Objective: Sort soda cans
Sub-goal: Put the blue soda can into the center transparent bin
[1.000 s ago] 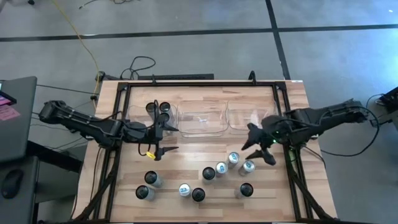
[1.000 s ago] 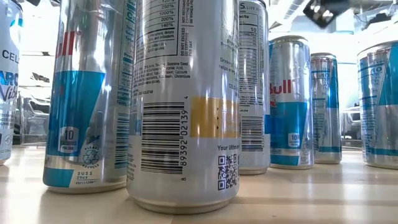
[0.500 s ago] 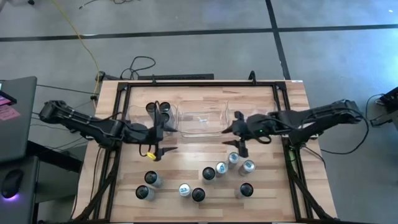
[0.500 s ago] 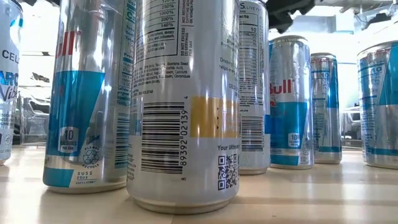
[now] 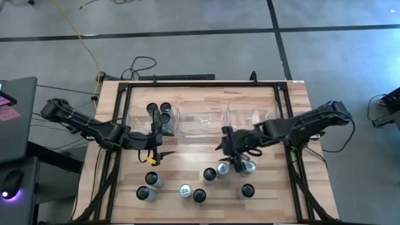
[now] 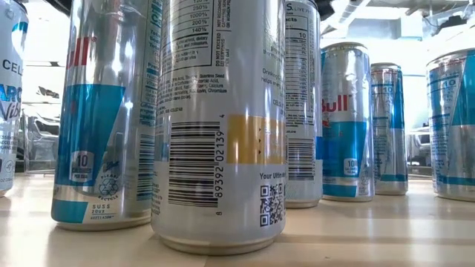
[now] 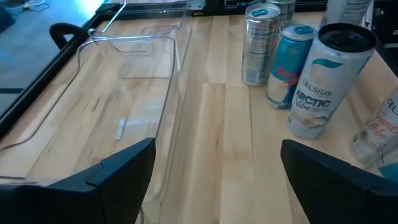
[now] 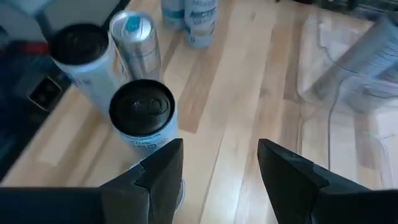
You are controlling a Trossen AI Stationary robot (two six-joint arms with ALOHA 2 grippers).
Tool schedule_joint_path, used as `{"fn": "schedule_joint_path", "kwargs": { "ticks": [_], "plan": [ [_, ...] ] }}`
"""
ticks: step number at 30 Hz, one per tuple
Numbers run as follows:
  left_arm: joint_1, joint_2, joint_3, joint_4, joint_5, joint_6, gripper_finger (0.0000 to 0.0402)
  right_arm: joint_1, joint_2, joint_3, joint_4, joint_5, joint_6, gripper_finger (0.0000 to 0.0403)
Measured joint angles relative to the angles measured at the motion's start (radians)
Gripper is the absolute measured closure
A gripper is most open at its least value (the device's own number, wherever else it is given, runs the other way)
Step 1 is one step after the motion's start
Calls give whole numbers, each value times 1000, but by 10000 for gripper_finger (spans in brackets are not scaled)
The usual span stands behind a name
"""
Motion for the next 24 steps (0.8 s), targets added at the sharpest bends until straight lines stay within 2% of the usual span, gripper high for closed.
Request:
{"fn": "schedule_joint_path", "kwargs": {
  "ticks": [4, 9, 15, 19, 24],
  "plan": [
    [-8, 0, 0, 0, 0, 0, 58, 20, 76, 65, -61, -4, 0, 174],
    [-8, 0, 8, -1, -1, -6, 58, 32, 142, 165, -141, -68, 33, 174],
    [-8, 0, 25, 1, -7, -18, 58, 37, 185, 187, -164, -129, 35, 167],
    [-8, 0, 27, 2, -12, -35, 58, 42, 215, 187, -174, -131, 50, 128],
    [-8, 0, 27, -1, -18, -84, 58, 44, 218, 187, -152, -131, 56, 49]
  ]
}}
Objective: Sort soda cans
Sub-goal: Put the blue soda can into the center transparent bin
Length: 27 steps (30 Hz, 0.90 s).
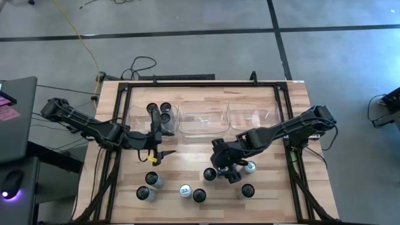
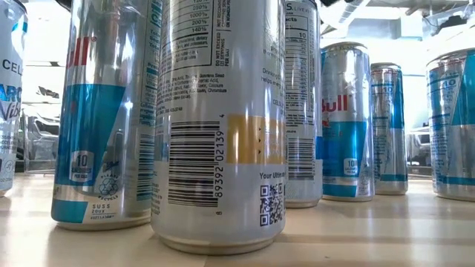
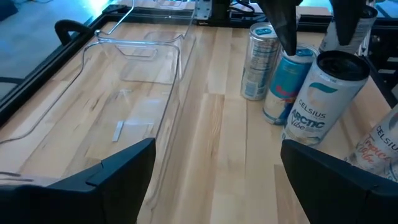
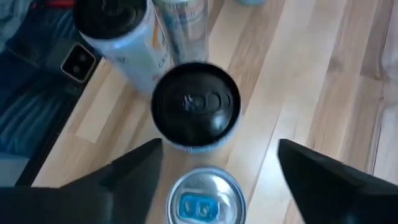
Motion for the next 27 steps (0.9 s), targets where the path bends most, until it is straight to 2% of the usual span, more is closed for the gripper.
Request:
{"fn": "schedule_joint_path", "kwargs": {
  "ticks": [3, 12, 18, 22, 27],
  "plan": [
    [0, 0, 0, 1, 0, -3, 58, 3, 0, 0, 20, 0, 36, 11],
    [0, 0, 0, -4, -1, -10, 58, 42, 81, 0, 100, 0, 92, 5],
    [0, 0, 0, -40, -1, 7, 58, 8, 113, 0, 86, 22, 99, 12],
    [1, 0, 0, -31, -3, 66, 58, -15, 105, 0, 72, 21, 95, 37],
    [20, 0, 1, -7, -4, 102, 58, -29, 103, 0, 71, -23, 75, 119]
  ]
}}
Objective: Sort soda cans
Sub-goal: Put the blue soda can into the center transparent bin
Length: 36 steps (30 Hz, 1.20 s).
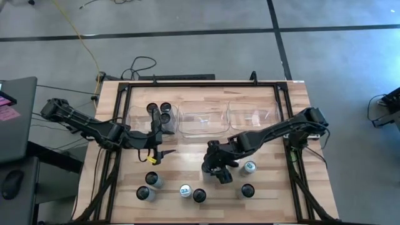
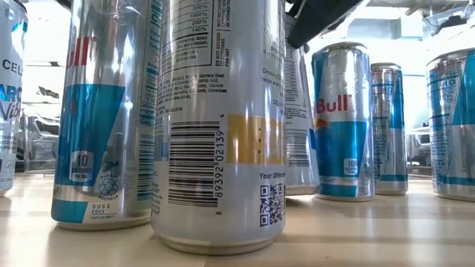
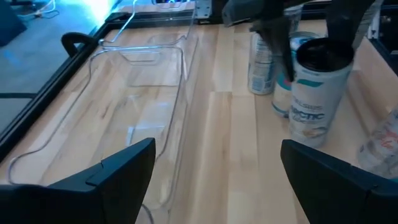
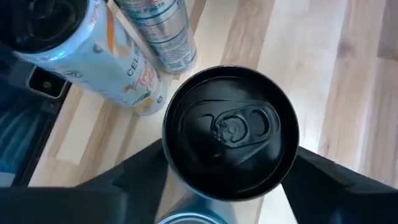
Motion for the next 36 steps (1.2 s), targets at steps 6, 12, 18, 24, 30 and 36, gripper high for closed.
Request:
{"fn": "schedule_joint_path", "kwargs": {
  "ticks": [6, 12, 18, 24, 30, 36],
  "plan": [
    [10, 0, 0, 0, -1, -1, 58, 0, 0, 0, 21, -58, -33, 178],
    [10, 0, 0, -2, -1, -6, 58, 18, 1, 0, 26, -82, -58, 164],
    [10, 0, 0, -9, -1, -7, 58, 44, 1, 0, 34, -39, -132, 170],
    [10, 0, 0, -13, 0, -32, 58, 79, 2, 28, -8, 104, -232, 171],
    [0, 0, 20, -53, 0, -45, 58, 75, 1, 121, -65, 130, -313, 171],
    [-14, -14, 59, -154, 1, -29, 58, 16, 1, 211, -38, 128, -421, 171]
  ]
}}
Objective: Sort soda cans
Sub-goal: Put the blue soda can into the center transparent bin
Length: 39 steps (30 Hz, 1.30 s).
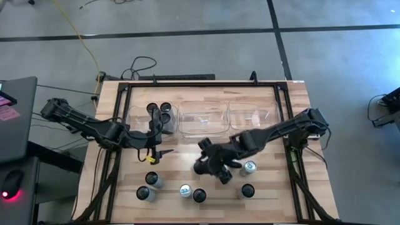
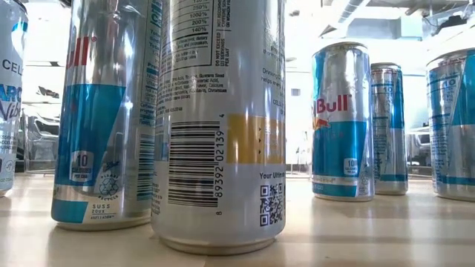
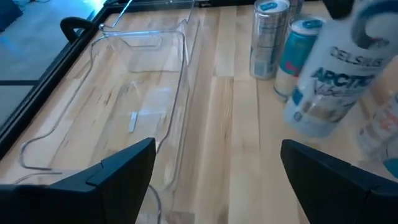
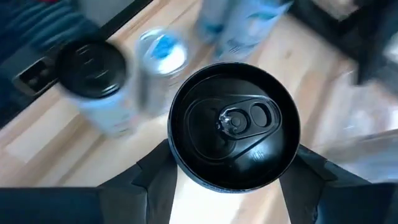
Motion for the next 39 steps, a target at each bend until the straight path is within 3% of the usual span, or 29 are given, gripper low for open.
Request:
{"fn": "schedule_joint_path", "kwargs": {
  "ticks": [6, 17, 39],
  "plan": [
    [-36, -89, 21, -138, -5, -29, 58, -95, 0, 46, 43, -31, -30, 171],
    [-100, -255, 21, -232, -157, -114, 58, -199, 0, 47, 122, -106, -15, 171],
    [-113, -214, 21, -268, -167, -192, 58, -472, -1, 47, 75, -80, 5, 171]
  ]
}}
